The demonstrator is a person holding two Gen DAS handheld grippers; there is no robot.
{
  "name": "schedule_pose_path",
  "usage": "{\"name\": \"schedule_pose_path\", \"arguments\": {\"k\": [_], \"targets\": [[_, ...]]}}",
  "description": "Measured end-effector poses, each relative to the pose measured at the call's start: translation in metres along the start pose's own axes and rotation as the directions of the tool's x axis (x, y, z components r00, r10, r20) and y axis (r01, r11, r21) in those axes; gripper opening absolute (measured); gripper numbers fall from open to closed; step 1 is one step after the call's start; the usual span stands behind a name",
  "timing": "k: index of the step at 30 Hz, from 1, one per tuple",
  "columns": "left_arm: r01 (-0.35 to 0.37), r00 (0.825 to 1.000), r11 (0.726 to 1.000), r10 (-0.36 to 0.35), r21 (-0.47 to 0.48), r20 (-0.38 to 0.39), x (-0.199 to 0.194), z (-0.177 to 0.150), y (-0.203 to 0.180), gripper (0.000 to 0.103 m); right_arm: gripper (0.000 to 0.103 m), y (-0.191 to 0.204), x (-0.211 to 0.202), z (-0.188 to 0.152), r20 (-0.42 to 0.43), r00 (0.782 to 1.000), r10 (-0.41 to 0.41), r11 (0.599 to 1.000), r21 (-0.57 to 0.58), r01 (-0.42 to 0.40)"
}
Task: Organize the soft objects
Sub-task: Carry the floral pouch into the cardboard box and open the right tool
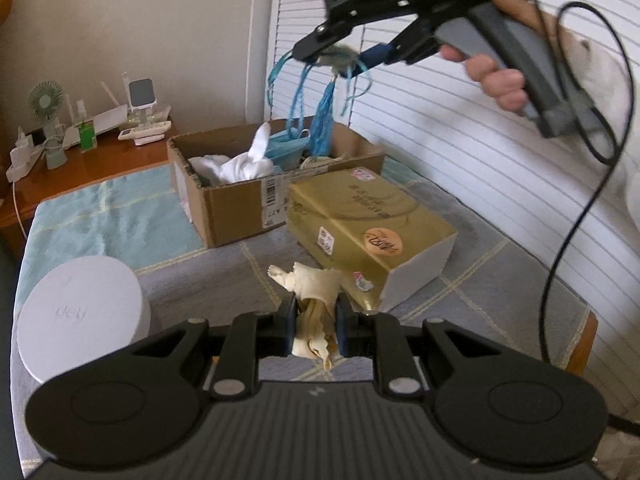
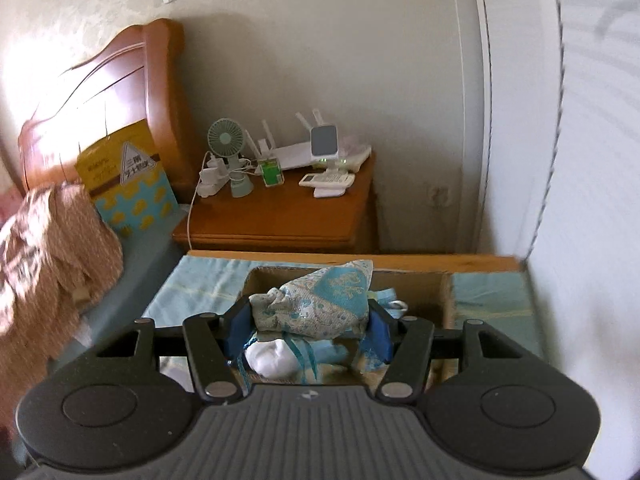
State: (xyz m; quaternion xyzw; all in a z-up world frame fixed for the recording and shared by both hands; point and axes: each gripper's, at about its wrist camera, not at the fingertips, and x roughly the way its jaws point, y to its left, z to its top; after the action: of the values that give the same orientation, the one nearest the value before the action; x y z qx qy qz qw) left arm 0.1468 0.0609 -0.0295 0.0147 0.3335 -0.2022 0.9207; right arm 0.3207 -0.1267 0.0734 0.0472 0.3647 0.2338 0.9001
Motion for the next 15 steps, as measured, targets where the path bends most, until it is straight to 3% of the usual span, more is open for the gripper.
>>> {"name": "schedule_pose_path", "arguments": {"k": [3,9,15], "targets": [[-0.005,1.0,1.0,0.005,-0.016,-0.005,0.002,-0.002,0.006,0.018,0.064,-0.01,0.022,0.001,-0.026,0.999,-0.022,0.998,0.056,0.023],[-0.01,1.0,0.999,0.01,-0.034,-0.015,0.006,-0.006,0.014,0.018,0.064,-0.031,0.054,-0.006,-0.063,0.983,-0.173,0.98,0.086,0.179],[-0.004,1.0,0.999,0.004,-0.034,-0.022,0.009,-0.008,0.013,0.018,0.064,-0.03,0.069,-0.021,-0.097,0.972,-0.215,0.976,0.026,0.218]]}}
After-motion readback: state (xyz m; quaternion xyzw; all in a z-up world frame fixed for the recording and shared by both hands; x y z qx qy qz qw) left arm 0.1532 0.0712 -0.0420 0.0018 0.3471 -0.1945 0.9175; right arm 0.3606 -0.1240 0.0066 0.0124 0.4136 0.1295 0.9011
